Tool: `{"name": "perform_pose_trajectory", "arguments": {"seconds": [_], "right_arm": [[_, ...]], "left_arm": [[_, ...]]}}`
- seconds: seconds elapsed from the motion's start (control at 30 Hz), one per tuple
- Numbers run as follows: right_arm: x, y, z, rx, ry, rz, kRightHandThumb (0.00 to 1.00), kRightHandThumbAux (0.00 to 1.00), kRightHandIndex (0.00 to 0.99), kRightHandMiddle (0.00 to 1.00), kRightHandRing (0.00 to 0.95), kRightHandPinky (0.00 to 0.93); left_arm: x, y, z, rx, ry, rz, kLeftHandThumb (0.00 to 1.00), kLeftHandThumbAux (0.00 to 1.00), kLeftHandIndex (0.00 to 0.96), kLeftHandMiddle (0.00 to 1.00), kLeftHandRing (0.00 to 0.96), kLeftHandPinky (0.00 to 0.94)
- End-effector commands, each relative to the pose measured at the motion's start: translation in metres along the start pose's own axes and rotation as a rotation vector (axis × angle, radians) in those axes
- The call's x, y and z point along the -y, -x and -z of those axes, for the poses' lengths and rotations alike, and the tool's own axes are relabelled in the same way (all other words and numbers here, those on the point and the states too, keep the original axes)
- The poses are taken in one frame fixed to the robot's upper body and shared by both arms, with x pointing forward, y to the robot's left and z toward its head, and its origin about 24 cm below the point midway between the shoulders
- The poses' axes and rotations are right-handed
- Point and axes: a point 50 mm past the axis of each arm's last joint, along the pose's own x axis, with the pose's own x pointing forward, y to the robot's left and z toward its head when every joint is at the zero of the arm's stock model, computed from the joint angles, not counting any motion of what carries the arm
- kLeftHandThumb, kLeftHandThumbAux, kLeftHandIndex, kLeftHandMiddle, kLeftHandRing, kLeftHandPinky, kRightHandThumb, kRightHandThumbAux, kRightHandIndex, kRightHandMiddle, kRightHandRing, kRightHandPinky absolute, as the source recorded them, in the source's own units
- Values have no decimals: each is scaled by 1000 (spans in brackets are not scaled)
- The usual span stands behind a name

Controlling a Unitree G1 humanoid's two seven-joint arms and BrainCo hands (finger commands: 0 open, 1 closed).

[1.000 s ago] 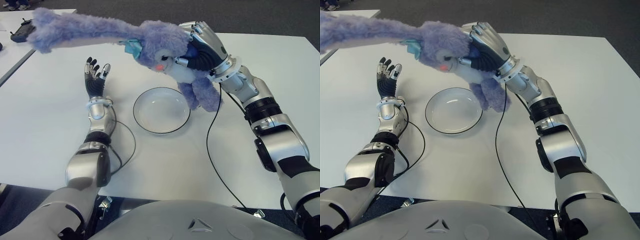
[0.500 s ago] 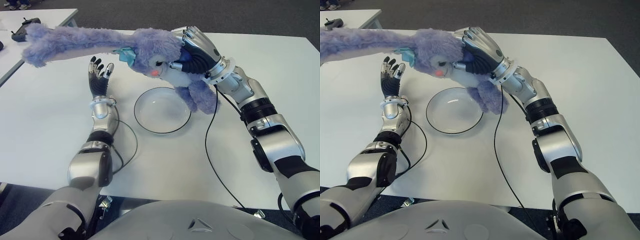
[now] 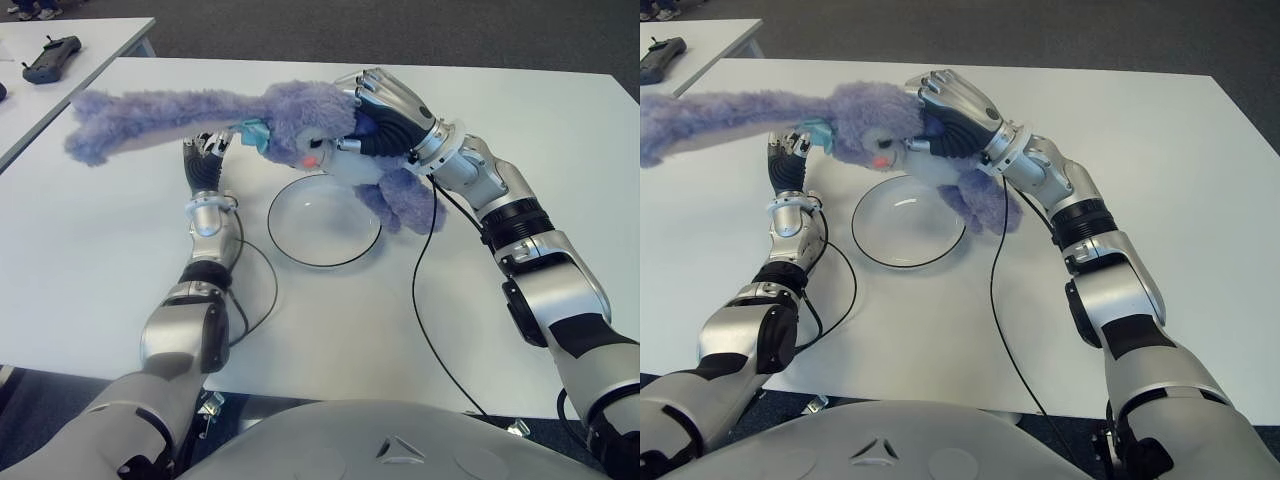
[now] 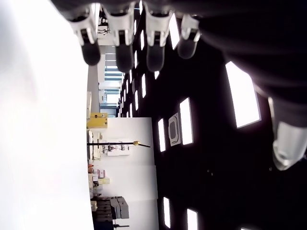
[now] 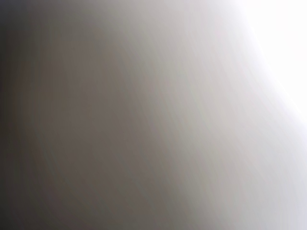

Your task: Put the doll into the plate.

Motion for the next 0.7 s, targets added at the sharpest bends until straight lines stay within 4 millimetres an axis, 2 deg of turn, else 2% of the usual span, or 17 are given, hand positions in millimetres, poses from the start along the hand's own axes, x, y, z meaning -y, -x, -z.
{"name": "perform_pose_trajectory", "arguments": {"seconds": [0.03,0.4,0.7], "right_arm": [[-9,11,0,-34,-24,-85,703,718,438,847,823,839],[-10,13,2,-55,-5,-141,703,718,438,850,828,842],[-35,19,0,-57,20,-388,700,720,438,850,838,842]], "left_arm": [[9,126,109,-505,-65,36,0,498,66,125,120,119],[11,125,109,-511,-44,36,0,509,58,113,108,110],[12,125,110,-515,-52,43,0,518,46,109,101,98]]}}
